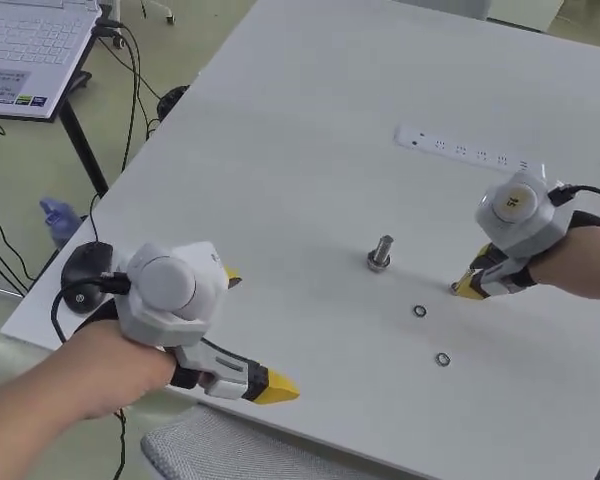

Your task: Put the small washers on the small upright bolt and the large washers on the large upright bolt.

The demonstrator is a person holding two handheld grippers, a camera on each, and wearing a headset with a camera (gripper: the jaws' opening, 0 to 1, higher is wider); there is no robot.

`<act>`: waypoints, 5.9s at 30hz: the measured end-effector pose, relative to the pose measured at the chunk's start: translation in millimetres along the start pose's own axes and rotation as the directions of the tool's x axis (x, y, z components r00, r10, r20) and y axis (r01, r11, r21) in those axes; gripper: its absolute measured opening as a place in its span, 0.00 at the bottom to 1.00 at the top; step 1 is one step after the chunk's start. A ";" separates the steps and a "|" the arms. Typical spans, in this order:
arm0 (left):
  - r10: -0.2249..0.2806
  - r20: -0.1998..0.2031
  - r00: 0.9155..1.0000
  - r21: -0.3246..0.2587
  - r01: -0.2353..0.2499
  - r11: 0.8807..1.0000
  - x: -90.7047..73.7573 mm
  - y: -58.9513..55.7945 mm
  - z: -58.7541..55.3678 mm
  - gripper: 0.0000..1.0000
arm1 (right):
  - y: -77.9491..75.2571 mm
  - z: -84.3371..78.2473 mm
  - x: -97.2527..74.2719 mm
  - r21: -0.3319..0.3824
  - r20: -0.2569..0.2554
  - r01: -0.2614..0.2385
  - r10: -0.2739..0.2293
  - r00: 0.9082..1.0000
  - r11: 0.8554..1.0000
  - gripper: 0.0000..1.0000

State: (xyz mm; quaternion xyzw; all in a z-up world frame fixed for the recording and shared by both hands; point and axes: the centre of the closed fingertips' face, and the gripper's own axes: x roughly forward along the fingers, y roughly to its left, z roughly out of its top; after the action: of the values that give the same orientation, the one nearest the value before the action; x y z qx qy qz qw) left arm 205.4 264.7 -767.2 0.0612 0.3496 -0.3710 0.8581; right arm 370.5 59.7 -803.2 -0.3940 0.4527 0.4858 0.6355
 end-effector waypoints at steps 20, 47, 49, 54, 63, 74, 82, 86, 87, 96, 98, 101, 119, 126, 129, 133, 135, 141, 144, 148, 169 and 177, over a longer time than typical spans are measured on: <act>0.011 -0.016 1.000 0.020 -0.010 1.000 -5.5 -0.5 -6.6 0.98 | 32.0 -5.9 6.5 0.002 0.011 -0.042 0.042 0.999 0.999 0.33; 0.012 -0.009 1.000 0.007 -0.012 1.000 -9.1 3.6 -10.2 0.92 | 37.3 14.8 39.7 0.009 0.030 -0.056 0.056 0.998 0.998 0.31; 0.013 -0.010 1.000 0.009 -0.013 1.000 -9.5 3.4 -10.3 0.91 | 37.2 15.7 43.3 0.014 0.032 -0.056 0.056 0.998 0.998 0.31; 0.014 -0.004 1.000 0.002 -0.014 1.000 -9.1 4.3 -10.3 0.91 | 37.0 15.2 53.3 0.023 0.029 -0.052 0.051 0.998 0.998 0.31; 0.009 -0.013 1.000 0.003 -0.009 1.000 -10.4 6.7 -12.1 0.90 | 37.8 10.5 60.3 0.032 0.014 -0.048 0.048 0.999 0.998 0.31; 0.006 -0.014 1.000 0.002 -0.006 1.000 -10.3 8.5 -11.9 0.87 | 37.9 12.6 64.1 0.016 0.009 -0.041 0.041 0.999 0.999 0.31; 0.004 -0.015 1.000 0.003 -0.004 1.000 -9.3 10.0 -11.4 0.86 | 40.6 10.8 67.6 0.021 0.004 -0.048 0.047 0.999 0.999 0.30; 0.006 -0.020 1.000 0.001 -0.006 1.000 -9.6 10.7 -13.2 0.86 | 40.1 10.7 67.8 0.028 0.005 -0.045 0.045 0.999 0.999 0.29; 0.005 -0.021 1.000 0.001 -0.005 1.000 -9.3 10.7 -14.1 0.86 | 40.2 10.7 67.8 0.026 0.005 -0.046 0.045 0.999 0.999 0.29; -0.002 -0.028 1.000 0.005 0.002 1.000 -7.5 8.9 -15.6 0.84 | 41.4 11.9 68.8 0.030 -0.018 -0.042 0.043 0.999 0.999 0.22; -0.003 -0.028 1.000 0.004 0.003 1.000 -7.6 9.2 -15.3 0.84 | 41.5 12.1 68.7 0.030 -0.023 -0.040 0.040 0.999 0.999 0.21; -0.002 -0.031 1.000 0.009 0.003 1.000 -7.8 10.6 -14.9 0.83 | 40.9 12.2 69.0 0.028 -0.033 -0.039 0.040 0.999 0.999 0.19; -0.001 -0.038 0.999 0.004 0.001 1.000 -8.8 10.3 -17.8 0.81 | 37.3 10.3 68.4 0.027 -0.073 -0.039 0.041 0.996 0.999 0.13; 0.000 -0.047 0.999 0.014 0.001 1.000 -9.0 11.4 -17.1 0.81 | 37.8 10.7 68.2 0.042 -0.044 -0.041 0.042 0.998 0.998 0.13; 0.001 -0.047 0.999 0.018 0.000 1.000 -8.8 11.7 -16.1 0.80 | 38.0 10.6 68.0 0.036 -0.039 -0.039 0.040 0.998 0.999 0.13; 0.002 -0.051 0.999 0.020 -0.001 1.000 -8.8 11.6 -16.0 0.80 | 36.7 10.0 67.9 0.042 -0.034 -0.040 0.041 0.999 0.998 0.13; 0.002 -0.050 0.999 0.019 -0.001 1.000 -8.6 11.6 -15.9 0.80 | 36.0 10.7 65.6 0.047 -0.027 -0.038 0.040 0.999 0.998 0.13; 0.006 -0.049 0.999 0.020 -0.005 1.000 -7.7 12.3 -15.9 0.79 | 39.7 8.2 55.7 0.066 -0.017 -0.045 0.047 0.999 0.997 0.12; 0.006 -0.049 0.999 0.024 -0.004 1.000 -6.9 12.0 -15.3 0.79 | 40.7 5.1 49.9 0.078 -0.012 -0.047 0.048 0.999 0.996 0.12; 0.007 -0.048 0.999 0.025 -0.005 1.000 -6.3 13.2 -14.0 0.79 | 39.0 0.2 41.3 0.088 -0.005 -0.043 0.043 0.999 0.995 0.12; 0.001 -0.048 0.999 0.038 0.001 0.999 1.3 10.6 -6.7 0.77 | 6.7 -38.9 -0.9 0.174 0.003 0.033 -0.034 0.999 0.984 0.12; 0.006 -0.033 0.999 0.028 -0.006 1.000 0.5 13.6 -3.8 0.79 | -6.3 -29.3 -7.4 0.176 0.011 0.048 -0.051 0.999 0.983 0.12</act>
State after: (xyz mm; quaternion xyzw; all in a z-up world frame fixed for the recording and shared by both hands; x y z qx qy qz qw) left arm 212.8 275.5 -772.4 0.0803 0.3586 -0.3721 0.8523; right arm 370.1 28.8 -803.9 -0.3437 0.4790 0.4312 0.6830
